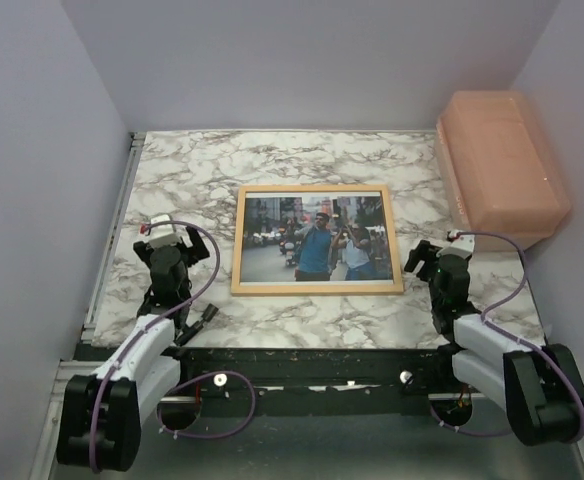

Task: Put the photo into the frame
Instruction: Reset both arms

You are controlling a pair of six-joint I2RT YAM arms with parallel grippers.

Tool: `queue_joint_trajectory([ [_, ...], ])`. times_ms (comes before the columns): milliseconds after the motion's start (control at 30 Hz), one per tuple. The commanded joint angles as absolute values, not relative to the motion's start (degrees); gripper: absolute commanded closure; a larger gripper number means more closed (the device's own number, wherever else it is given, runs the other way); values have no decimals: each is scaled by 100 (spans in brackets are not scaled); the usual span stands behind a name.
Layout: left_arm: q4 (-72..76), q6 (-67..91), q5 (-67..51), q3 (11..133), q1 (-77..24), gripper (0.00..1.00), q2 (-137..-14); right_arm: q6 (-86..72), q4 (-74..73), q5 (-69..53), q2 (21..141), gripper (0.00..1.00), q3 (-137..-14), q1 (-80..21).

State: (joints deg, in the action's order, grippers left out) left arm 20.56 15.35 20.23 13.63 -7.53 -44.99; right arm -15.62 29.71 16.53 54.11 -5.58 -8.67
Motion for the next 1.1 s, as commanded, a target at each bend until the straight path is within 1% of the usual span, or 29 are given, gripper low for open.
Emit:
queue_joint_trajectory([
  [0, 4928, 1028, 1757, 1004, -625, 2, -5580, -1216, 5028, 2087, 6436, 18, -734, -858],
  [67, 5079, 678, 1839, 1174, -602, 2, -6022, -1114, 5258, 2115, 6944, 17, -968, -782],
  [100, 5412, 527, 1910, 1194, -582, 2, -6234, -1046, 5408, 1904, 7140, 17, -1044, -735],
  [133, 5440, 435, 1890, 1220, -580, 2, -6319, -930, 5491, 1663, 7328, 17, -1123, -713],
  [233, 5910, 509, 1862, 1230, -448, 1, -6797, -911, 5837, 1481, 7816, 16, -1314, -695],
  [267, 6387, 358, 1911, 1185, -432, 1, -7024, -881, 5917, 1436, 7967, 16, -1409, -674],
  [333, 5830, 480, 1651, 1314, -423, 2, -6908, -800, 6069, 1274, 8279, 15, -1591, -612],
  [367, 6029, 404, 1632, 1306, -415, 1, -7003, -744, 6111, 1108, 8448, 15, -1674, -569],
  [433, 6146, 404, 1537, 1308, -413, 1, -7223, -727, 6710, 840, 9007, 15, -1658, -484],
  [467, 6713, 235, 1619, 1230, -413, 2, -7453, -674, 7232, 704, 9317, 15, -1601, -456],
  [500, 6418, 336, 1562, 1245, -422, 1, -7309, -667, 7351, 630, 9308, 11, -1477, -432],
  [533, 6143, 417, 1510, 1312, -420, 1, -7254, -691, 7325, 745, 9264, 9, -1442, -430],
  [567, 6303, 334, 1530, 1322, -418, 1, -7350, -764, 7329, 841, 9267, 6, -1435, -431],
  [600, 6411, 338, 1560, 1262, -413, 2, -7355, -774, 7416, 888, 9291, 1, -1424, -431],
  [967, 6394, 362, 1590, 1285, -413, 2, -7356, -688, 7549, 895, 9330, 0, -1391, -431],
  [1067, 6313, 331, 1443, 1314, -414, 1, -7349, -691, 7541, 896, 9330, 0, -1391, -431],
])
